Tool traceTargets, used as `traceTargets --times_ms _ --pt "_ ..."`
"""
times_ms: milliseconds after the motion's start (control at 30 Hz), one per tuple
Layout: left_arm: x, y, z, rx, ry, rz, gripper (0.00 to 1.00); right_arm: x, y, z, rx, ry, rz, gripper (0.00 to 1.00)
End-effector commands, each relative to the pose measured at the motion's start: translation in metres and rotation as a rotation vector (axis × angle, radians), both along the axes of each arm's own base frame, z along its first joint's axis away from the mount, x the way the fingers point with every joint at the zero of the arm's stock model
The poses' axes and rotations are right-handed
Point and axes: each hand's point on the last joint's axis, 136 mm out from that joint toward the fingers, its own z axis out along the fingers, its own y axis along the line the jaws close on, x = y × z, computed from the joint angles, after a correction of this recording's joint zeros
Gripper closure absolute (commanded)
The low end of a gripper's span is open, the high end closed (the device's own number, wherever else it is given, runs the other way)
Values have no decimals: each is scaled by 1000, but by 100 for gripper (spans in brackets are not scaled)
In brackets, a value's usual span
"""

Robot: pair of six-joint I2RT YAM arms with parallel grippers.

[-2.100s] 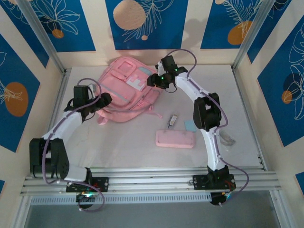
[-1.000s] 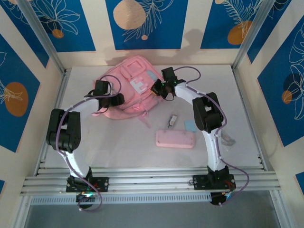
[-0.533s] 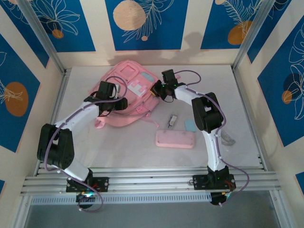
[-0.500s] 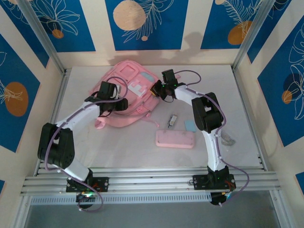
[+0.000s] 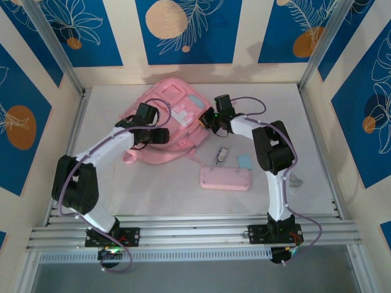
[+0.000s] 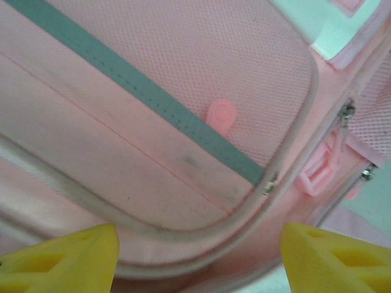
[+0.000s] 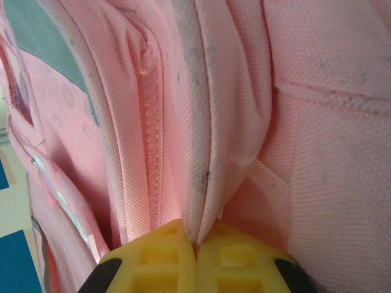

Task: Pack the student bag
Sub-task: Rotate the student bag at the top-center of the table, then unzip the student bag at the top-center of the table.

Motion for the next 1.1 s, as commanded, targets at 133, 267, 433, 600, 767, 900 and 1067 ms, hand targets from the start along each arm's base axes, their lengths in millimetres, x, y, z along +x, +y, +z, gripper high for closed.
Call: traceTargets --times_ms 133,267,433,600,767,900,1067 --pt "-19 -37 47 -163 -16 -68 35 2 3 8 21 6 -46 100" --pt "-19 -77 43 -264 -18 -116 38 -1 20 6 44 16 -17 100" --pt "-9 -118 19 -309 7 -149 44 -5 29 7 66 21 0 100" --pt "12 -126 -13 -247 9 -101 51 -11 31 10 82 18 17 100" --pt "32 -113 -37 -119 -36 -44 54 -21 32 9 113 30 23 100" --pt "47 -100 -50 -2 -70 -16 55 -27 35 9 150 40 28 100" --pt "59 -98 -68 76 -69 -20 60 -34 42 12 178 40 42 100"
